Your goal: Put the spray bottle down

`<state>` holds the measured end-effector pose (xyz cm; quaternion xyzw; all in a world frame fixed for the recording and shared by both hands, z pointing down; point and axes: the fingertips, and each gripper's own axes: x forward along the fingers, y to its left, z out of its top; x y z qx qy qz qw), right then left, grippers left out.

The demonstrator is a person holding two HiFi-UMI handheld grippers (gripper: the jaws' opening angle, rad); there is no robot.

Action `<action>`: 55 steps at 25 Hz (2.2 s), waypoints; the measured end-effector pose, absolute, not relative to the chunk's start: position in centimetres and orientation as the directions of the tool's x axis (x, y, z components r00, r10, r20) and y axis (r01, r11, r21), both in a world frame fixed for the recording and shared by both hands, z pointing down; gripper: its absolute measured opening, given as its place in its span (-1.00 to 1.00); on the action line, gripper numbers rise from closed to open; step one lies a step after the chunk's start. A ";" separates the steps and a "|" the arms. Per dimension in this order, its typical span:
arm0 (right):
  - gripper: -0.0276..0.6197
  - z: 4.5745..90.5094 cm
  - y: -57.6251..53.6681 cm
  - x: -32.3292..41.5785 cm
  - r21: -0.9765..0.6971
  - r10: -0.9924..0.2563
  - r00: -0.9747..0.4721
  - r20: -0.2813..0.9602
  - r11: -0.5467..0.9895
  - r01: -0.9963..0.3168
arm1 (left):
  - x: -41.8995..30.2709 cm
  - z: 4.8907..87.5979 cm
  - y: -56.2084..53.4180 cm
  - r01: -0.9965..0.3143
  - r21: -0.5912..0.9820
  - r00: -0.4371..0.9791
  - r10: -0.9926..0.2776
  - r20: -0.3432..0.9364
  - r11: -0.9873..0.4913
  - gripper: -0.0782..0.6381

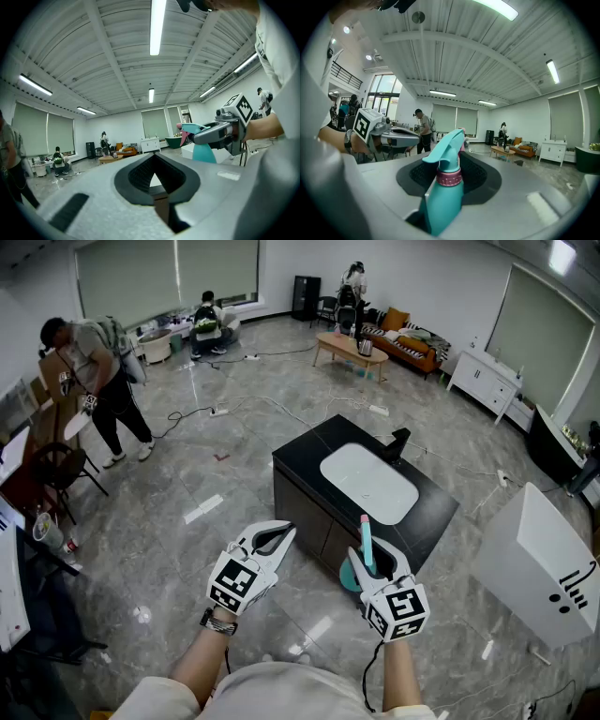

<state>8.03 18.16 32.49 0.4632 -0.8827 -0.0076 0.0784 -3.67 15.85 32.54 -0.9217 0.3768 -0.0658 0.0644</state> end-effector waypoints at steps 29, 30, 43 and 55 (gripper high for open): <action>-0.46 34.2 12.8 14.4 0.006 -0.785 -0.612 0.097 0.616 -0.788 | 1.6 36.3 12.5 -0.748 -0.106 0.646 -0.755 0.112 -0.656 -0.76; -0.46 34.4 12.2 14.4 0.005 -0.784 -0.612 0.099 0.616 -0.788 | 1.5 36.5 12.0 -0.748 -0.106 0.645 -0.755 0.113 -0.655 -0.76; -0.46 34.7 -1.9 11.8 0.015 -0.798 -0.594 0.101 0.598 -0.801 | -0.9 36.7 -2.6 -0.735 -0.096 0.662 -0.741 0.114 -0.672 -0.76; -0.46 35.3 -14.7 9.3 -0.014 -0.830 -0.556 0.044 0.556 -0.831 | -2.8 38.0 -15.5 -0.677 -0.075 0.718 -0.680 0.151 -0.732 -0.76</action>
